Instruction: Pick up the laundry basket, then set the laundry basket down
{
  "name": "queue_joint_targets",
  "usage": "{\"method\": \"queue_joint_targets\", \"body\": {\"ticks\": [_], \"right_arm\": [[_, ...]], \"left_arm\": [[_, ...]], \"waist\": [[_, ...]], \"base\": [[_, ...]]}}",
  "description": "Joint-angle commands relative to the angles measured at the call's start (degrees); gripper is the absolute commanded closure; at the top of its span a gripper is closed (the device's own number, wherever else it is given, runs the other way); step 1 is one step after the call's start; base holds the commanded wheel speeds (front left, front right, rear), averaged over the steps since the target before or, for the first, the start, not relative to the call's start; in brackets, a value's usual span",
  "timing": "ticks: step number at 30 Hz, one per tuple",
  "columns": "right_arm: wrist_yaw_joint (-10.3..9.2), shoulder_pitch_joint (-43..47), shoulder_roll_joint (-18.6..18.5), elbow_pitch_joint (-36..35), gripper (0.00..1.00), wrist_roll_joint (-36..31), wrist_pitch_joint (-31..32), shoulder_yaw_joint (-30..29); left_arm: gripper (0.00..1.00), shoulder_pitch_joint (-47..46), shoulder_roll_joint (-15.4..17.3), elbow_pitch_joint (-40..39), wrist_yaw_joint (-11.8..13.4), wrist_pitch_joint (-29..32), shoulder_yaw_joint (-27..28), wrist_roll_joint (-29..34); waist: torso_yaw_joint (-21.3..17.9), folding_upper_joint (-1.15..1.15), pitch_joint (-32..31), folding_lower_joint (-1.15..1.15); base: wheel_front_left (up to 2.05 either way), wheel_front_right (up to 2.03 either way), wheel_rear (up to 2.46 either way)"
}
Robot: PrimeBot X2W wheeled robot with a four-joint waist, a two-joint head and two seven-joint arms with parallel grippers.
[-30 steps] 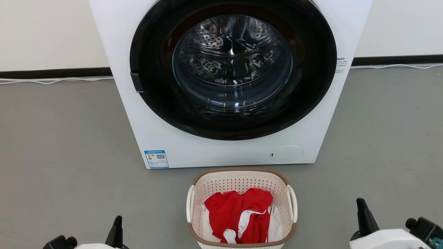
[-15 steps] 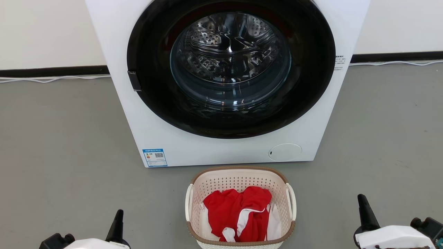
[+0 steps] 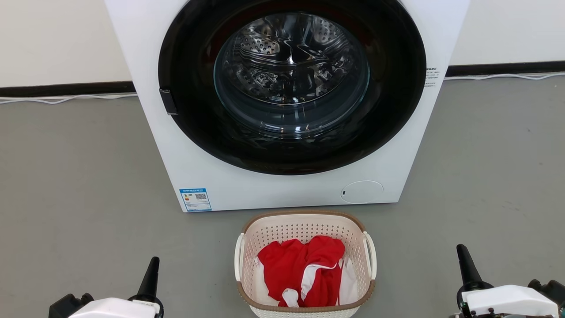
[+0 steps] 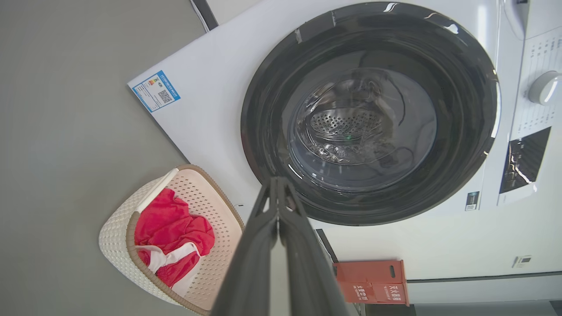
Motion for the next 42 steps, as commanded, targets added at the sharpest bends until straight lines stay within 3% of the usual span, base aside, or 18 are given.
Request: {"method": "queue_joint_targets", "body": {"ticks": [1, 31, 42], "right_arm": [[0.30, -3.40, -0.68, -2.21, 1.00, 2.00, 0.65, 0.84], [0.40, -4.46, -0.81, -5.80, 1.00, 25.21, 5.78, 0.62], [0.42, -4.65, -0.83, -6.43, 1.00, 29.24, 6.66, 0.59]], "left_arm": [[1.00, -3.33, 0.36, -1.66, -0.76, 0.51, 1.70, -1.54], [1.00, -6.13, -1.27, -2.85, -4.74, 5.61, 5.21, -17.61], [1.00, -6.62, -1.56, -3.05, -5.43, 6.49, 5.81, -20.40]], "waist": [[-0.03, 0.00, 0.05, 0.00], [-0.85, 0.00, 1.16, 0.00], [-0.99, 0.00, 1.35, 0.00]], "base": [[0.00, 0.00, 0.00], [0.00, 0.00, 0.00], [0.00, 0.00, 0.00]]}}
